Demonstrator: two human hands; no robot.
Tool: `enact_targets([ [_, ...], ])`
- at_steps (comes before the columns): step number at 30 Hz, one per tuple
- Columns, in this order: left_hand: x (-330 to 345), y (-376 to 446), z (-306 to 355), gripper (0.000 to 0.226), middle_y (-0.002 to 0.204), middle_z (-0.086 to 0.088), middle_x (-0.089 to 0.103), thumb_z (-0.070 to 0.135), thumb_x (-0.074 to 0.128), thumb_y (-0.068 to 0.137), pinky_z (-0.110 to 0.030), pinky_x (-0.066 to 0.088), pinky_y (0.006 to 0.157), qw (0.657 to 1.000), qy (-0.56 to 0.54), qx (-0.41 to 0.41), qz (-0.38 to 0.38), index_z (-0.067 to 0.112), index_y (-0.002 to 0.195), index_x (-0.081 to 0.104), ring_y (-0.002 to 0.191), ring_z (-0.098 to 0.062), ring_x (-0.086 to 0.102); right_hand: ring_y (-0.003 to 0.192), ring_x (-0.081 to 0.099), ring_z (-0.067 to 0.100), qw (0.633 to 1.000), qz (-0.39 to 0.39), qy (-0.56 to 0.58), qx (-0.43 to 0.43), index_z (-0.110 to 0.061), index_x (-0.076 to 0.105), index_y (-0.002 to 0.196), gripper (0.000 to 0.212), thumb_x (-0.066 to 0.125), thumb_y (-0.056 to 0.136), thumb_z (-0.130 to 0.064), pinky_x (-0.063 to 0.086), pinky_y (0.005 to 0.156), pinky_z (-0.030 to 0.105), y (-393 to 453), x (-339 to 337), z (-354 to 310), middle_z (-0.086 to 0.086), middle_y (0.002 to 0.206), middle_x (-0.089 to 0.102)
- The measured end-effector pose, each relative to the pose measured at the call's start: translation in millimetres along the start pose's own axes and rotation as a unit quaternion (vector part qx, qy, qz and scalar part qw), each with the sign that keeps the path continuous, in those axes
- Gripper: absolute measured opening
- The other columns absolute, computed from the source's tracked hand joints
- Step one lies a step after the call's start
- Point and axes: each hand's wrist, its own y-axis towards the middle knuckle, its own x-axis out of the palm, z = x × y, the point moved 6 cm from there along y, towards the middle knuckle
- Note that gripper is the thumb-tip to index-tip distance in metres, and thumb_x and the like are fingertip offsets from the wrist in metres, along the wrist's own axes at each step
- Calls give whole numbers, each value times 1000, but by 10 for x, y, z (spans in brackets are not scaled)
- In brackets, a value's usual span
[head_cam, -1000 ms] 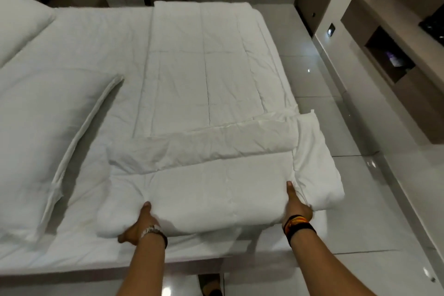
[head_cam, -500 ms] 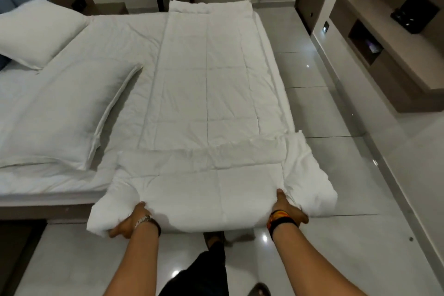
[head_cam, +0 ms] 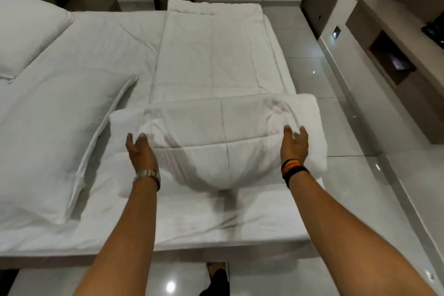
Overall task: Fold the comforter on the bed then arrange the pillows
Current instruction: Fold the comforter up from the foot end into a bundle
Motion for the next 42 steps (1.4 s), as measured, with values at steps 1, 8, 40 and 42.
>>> enact_targets([
  [1, 41, 90, -211, 64, 162, -4, 42, 40, 54, 106, -32, 36, 116, 999, 52, -2, 18, 24, 163, 30, 146, -24, 44, 151, 43, 27, 999, 15, -33, 11, -15, 41, 161, 69, 67, 102, -41, 33, 119, 28, 88, 78, 207, 10, 162, 46],
  [8, 175, 139, -1571, 119, 173, -18, -3, 58, 71, 90, -47, 25, 120, 960, 47, -221, 164, 24, 164, -15, 158, -37, 18, 158, 25, 41, 967, 120, 7, 223, -33, -7, 168, 116, 73, 89, -63, 29, 124, 61, 286, 212, 1533, 13, 177, 10],
  [40, -2040, -2518, -1239, 118, 171, -10, 20, 23, 87, 82, -54, 29, 123, 953, -92, -212, 194, 27, 165, 3, 150, -32, 34, 124, 60, 39, 921, 262, 149, 245, -21, 15, 162, 130, 99, 65, -45, 46, 106, 53, -2757, -2295, 1832, 14, 145, 54],
  [42, -2004, -2496, -1055, 113, 169, -15, 23, 34, 84, 83, -51, 26, 125, 965, -54, -186, 174, 23, 165, 6, 146, -32, 37, 128, 58, 37, 931, 247, 170, 208, -25, 13, 163, 130, 98, 66, -42, 46, 108, 51, -2708, -2268, 1621, 13, 151, 50],
])
